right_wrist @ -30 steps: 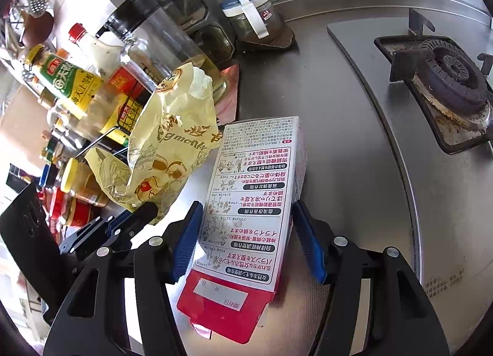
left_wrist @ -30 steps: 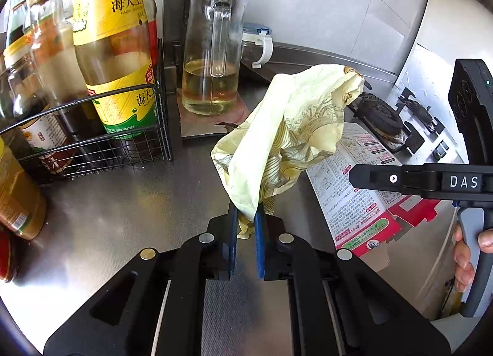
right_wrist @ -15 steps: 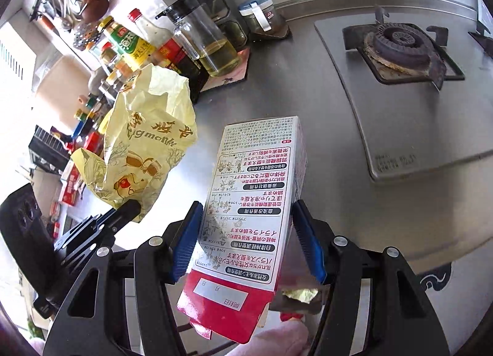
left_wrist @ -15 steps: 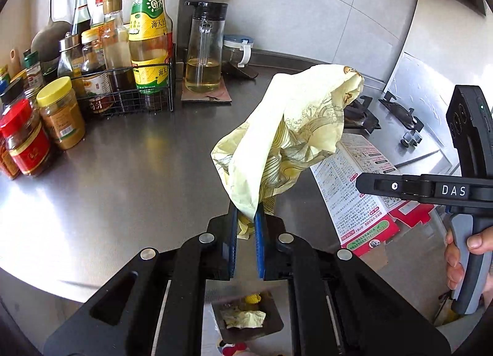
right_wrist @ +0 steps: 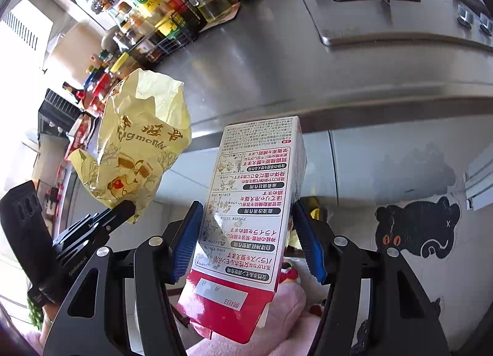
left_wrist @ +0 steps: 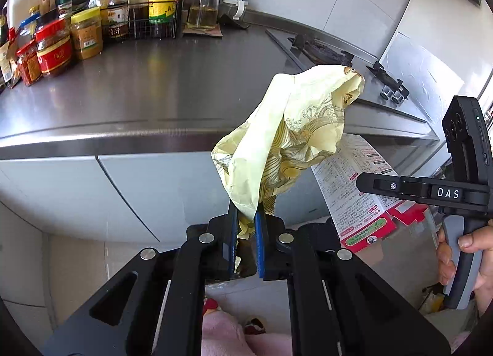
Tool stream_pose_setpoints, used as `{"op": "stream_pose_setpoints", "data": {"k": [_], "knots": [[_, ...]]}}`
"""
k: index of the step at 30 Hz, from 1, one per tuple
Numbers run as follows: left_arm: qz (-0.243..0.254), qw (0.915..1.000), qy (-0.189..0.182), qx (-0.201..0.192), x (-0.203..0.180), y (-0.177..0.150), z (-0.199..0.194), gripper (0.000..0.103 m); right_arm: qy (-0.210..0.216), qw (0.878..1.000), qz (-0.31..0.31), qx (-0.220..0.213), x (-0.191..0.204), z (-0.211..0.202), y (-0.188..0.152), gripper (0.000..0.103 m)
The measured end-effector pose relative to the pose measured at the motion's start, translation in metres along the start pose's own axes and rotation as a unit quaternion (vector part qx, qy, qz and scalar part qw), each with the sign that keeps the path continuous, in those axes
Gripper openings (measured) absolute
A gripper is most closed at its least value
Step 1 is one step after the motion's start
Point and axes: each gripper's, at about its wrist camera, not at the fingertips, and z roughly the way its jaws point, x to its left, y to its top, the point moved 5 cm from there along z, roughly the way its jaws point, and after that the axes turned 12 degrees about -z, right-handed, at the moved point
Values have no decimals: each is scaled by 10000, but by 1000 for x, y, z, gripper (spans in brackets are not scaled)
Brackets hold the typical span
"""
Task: Collect trash
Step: 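Carry wrapper and milk carton over the bin and open both tools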
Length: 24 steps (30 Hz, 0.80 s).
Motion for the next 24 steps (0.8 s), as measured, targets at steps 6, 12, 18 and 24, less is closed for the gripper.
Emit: {"op": "stream_pose_setpoints", "data": {"k": [6, 12, 18, 24], "knots": [[-267, 9985, 82, 473, 17, -47, 30, 9, -5, 9987, 84, 496, -13, 40, -43, 61], [-537, 9940, 163, 935, 40, -83, 75, 9, -43, 9947, 280, 985, -35, 98, -77, 61], [-706, 9887, 270, 1293, 61, -111, 129, 9, -82, 9894, 433, 1383, -48, 161, -98, 61], [-814, 9827, 526, 1575, 85, -133, 181, 9, -171, 9851, 647, 1585, -65, 211, -100, 61]]}}
